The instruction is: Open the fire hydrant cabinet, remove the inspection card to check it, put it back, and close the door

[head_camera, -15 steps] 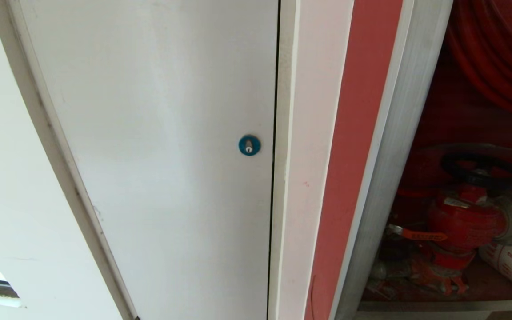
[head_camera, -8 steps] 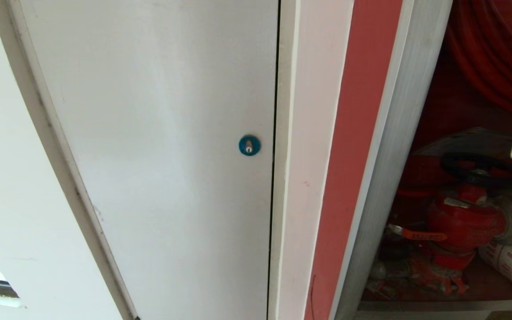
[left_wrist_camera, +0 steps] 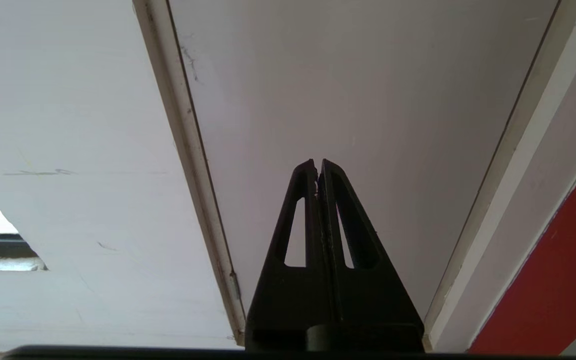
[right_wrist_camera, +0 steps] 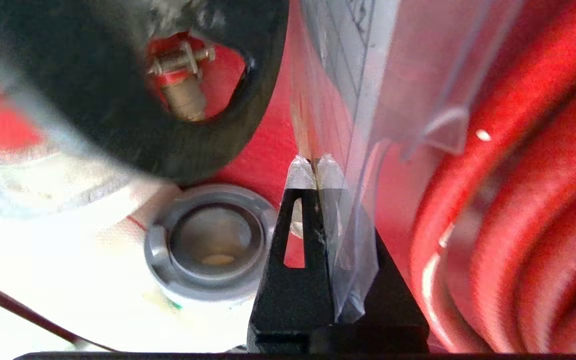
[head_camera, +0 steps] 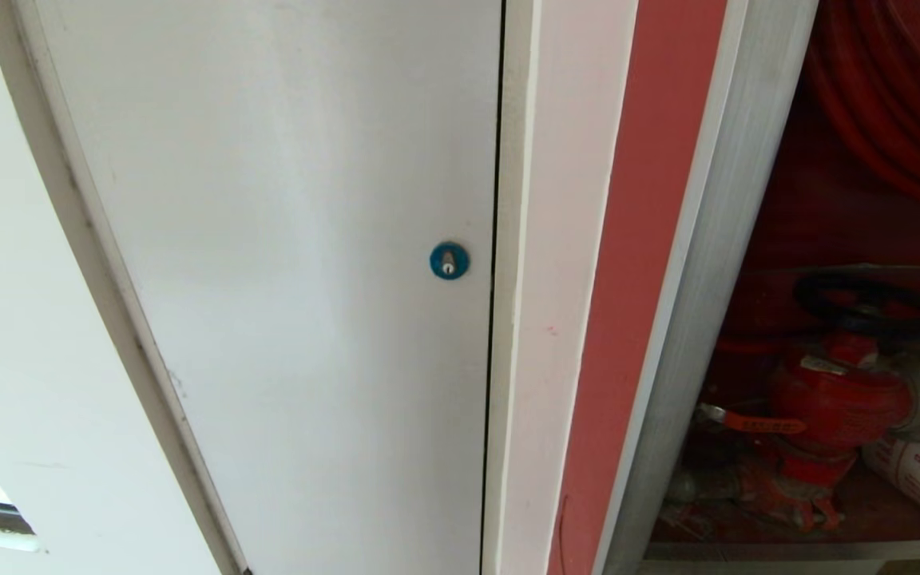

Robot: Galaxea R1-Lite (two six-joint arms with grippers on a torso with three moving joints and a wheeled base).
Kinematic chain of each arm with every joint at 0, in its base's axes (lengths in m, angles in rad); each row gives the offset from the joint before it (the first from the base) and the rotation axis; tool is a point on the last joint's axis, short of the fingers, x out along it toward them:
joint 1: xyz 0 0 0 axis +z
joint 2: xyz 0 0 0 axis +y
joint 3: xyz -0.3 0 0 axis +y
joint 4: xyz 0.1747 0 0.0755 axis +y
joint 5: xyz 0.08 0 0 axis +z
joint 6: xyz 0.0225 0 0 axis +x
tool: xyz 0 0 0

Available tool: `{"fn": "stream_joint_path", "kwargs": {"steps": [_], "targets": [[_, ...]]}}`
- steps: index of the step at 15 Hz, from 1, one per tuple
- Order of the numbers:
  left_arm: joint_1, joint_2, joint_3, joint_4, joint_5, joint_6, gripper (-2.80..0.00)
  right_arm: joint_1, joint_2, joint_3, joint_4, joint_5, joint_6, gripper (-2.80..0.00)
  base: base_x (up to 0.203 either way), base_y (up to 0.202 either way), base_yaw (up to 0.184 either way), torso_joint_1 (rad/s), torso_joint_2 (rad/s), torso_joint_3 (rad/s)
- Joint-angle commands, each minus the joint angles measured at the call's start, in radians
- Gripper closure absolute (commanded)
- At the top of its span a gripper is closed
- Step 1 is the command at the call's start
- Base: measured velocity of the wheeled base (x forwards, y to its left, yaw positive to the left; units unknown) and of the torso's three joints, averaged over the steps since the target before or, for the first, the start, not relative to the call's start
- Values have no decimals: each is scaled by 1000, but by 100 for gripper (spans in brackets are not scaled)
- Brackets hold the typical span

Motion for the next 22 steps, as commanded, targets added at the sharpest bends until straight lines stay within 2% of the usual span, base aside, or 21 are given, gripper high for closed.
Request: {"fn": "stream_joint_path", "kwargs": {"steps": [1,5,11,13,17,18,22], "targets": [[0,0,0,0,0,0,0,-4,-23,10,0,-1,-27,0,0,0,0,0,0,0],[0,0,0,0,0,0,0,-50,-23,18,0,-4,-106,0,0,0,0,0,0,0],[0,0,0,0,0,0,0,-72,-23,27,1,-7,-123,0,0,0,0,0,0,0],[0,0,0,0,0,0,0,-72,-11,26,-5,-47,-128,0,0,0,0,0,0,0],[0,0,0,0,0,0,0,-70,-4,26,-7,-51,-128,0,0,0,0,0,0,0],[0,0,0,0,0,0,0,-70,5,26,-10,-51,-128,-280,0,0,0,0,0,0],[0,0,0,0,0,0,0,-63,31,28,-42,-45,-114,-280,0,0,0,0,0,0]]}}
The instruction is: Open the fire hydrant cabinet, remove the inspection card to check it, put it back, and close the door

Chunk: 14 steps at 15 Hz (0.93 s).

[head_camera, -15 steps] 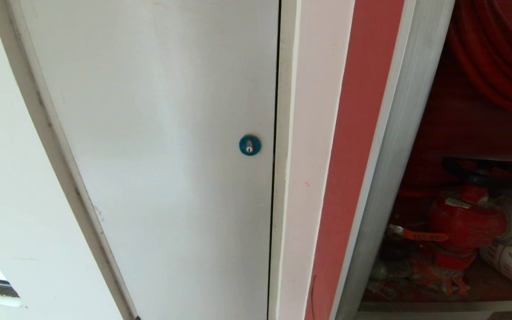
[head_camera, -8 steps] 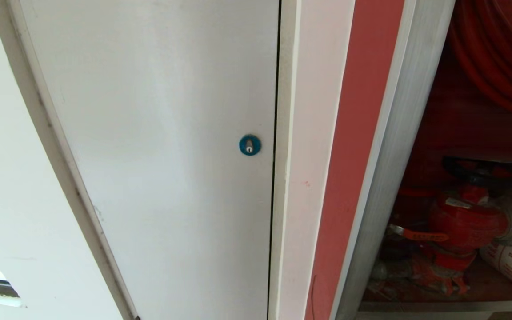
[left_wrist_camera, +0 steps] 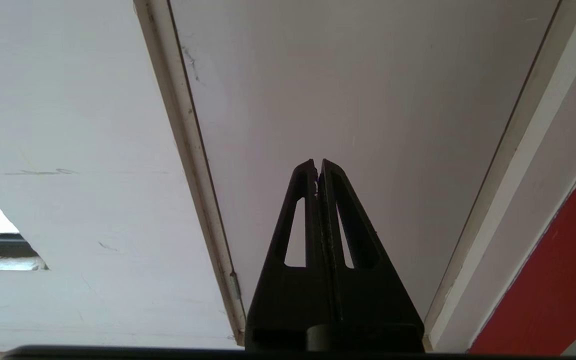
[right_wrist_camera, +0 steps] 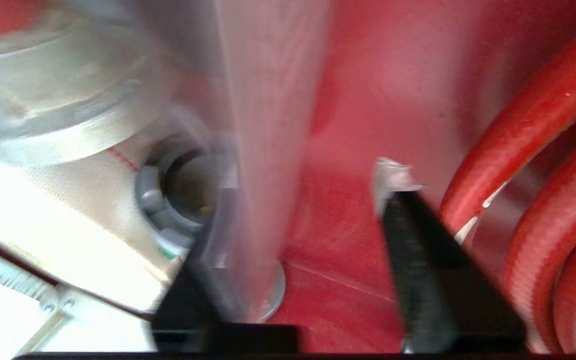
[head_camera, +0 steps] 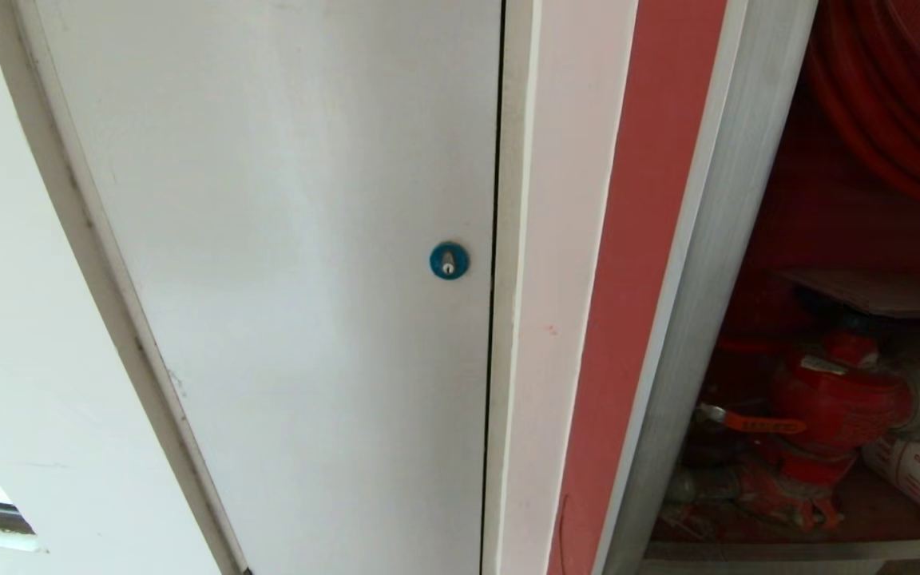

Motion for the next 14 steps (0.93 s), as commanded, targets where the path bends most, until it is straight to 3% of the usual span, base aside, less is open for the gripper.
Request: {"fn": "stream_joint_path", "kwargs": {"steps": [1,14], "targets": [[0,0,0,0,0,0,0,10,19,5,-34,1,3,-280,0,0,0,0,0,0],[0,0,0,0,0,0,0,94,55,4,-133,-22,27,-280,0,0,0,0,0,0]]}}
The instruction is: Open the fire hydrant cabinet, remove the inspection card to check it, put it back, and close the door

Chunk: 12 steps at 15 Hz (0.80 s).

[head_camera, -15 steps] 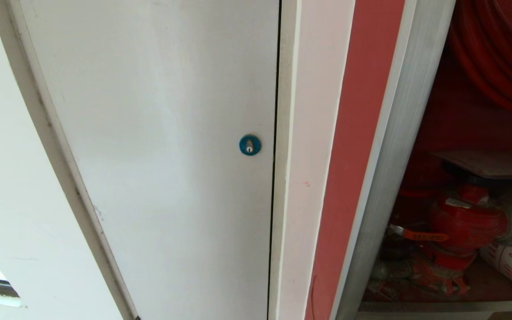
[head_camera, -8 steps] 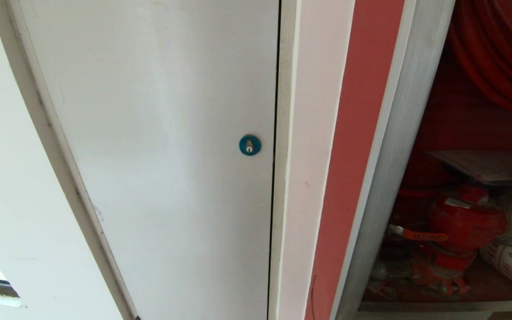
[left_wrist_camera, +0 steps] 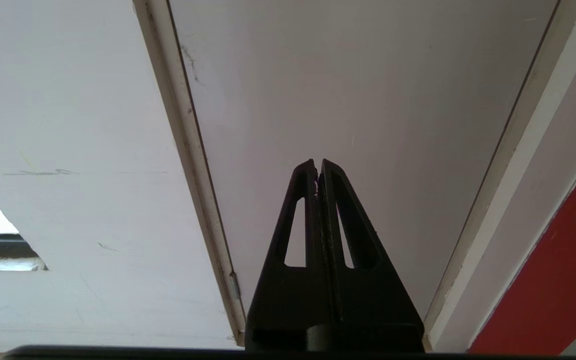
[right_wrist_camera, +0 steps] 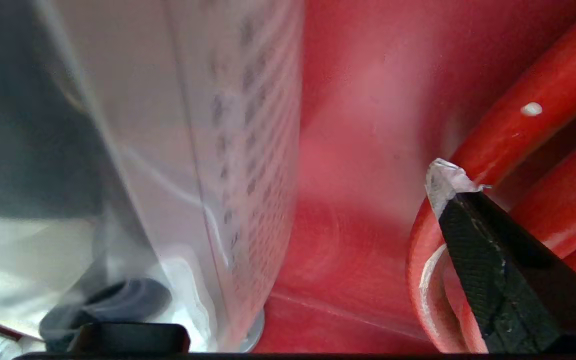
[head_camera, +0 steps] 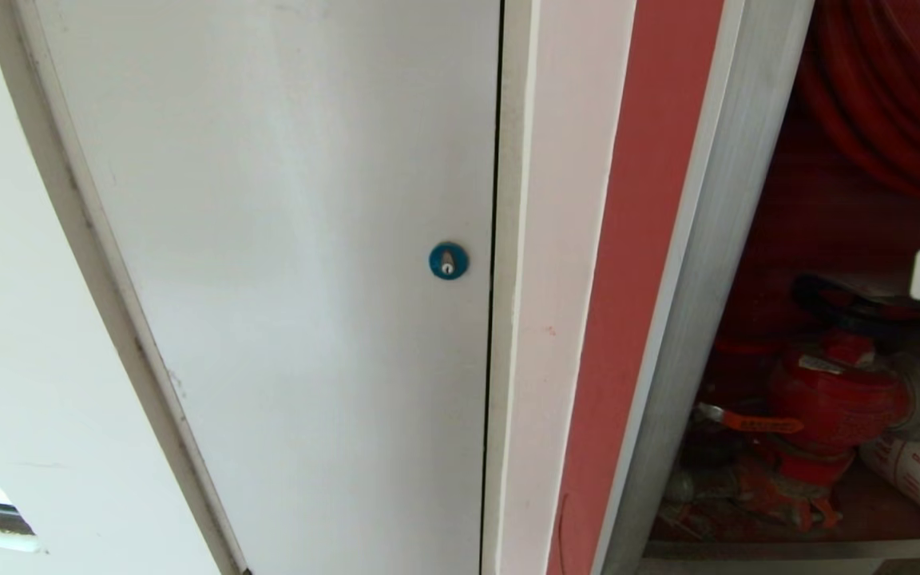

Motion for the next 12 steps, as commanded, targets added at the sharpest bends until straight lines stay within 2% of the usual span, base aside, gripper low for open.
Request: {"fn": "stream_joint_path", "kwargs": {"steps": [1,12], "targets": [[0,0,0,1,0,0,0,5,-2,0,0,1,-8,-280,0,0,0,0,0,0],[0,0,0,1,0,0,0,4,-110,104,6,1,-8,-280,0,0,0,0,0,0]]}}
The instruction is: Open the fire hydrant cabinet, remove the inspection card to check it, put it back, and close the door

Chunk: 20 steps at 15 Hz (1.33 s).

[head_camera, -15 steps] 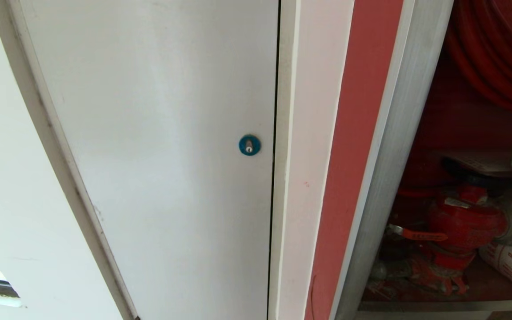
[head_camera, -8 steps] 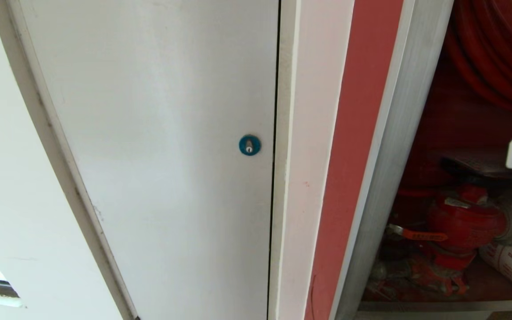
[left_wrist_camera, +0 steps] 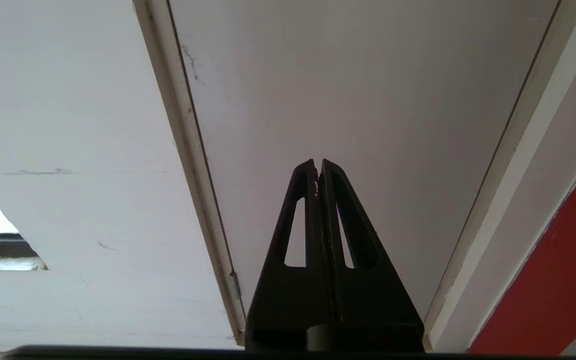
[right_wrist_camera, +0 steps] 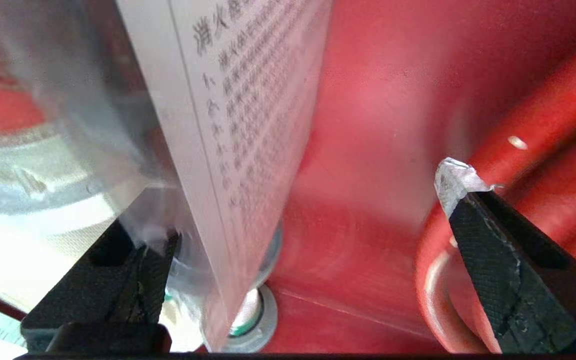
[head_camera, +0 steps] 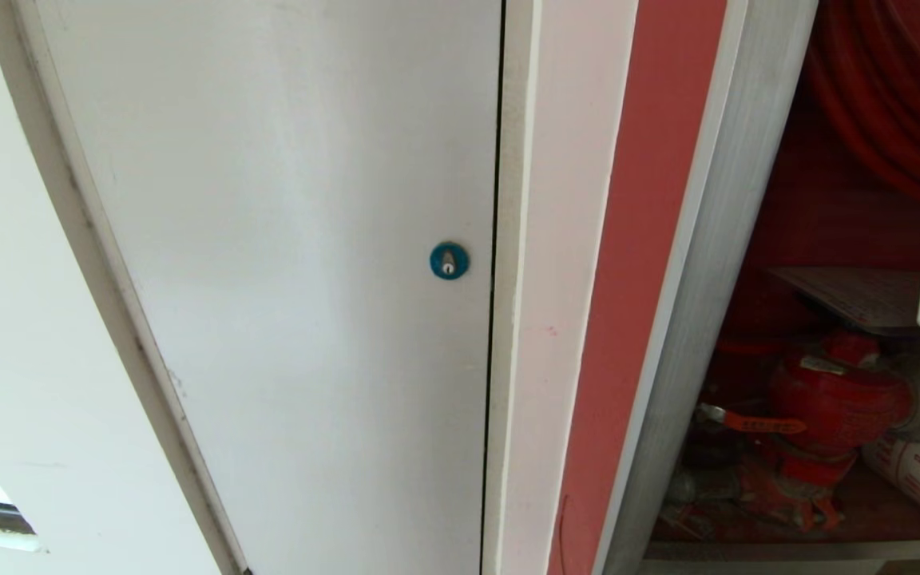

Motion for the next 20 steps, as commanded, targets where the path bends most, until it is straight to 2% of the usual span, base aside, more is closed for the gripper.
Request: {"fn": "stream_joint_path", "kwargs": {"steps": [1,6,15,16,20], "targets": [[0,0,0,0,0,0,0,0,-31,9,1,-1,-10,-280,0,0,0,0,0,0],[0,0,0,0,0,0,0,0,-139,66,18,-1,-11,-280,0,0,0,0,0,0],[0,0,0,0,0,0,0,0,-455,135,246,-5,-17,-280,0,0,0,0,0,0],[0,0,0,0,0,0,0,0,-497,132,280,-5,-17,0,0,0,0,0,0,0],[0,0,0,0,0,0,0,-1,-640,138,372,-34,-11,0,0,0,0,0,0,0]]}}
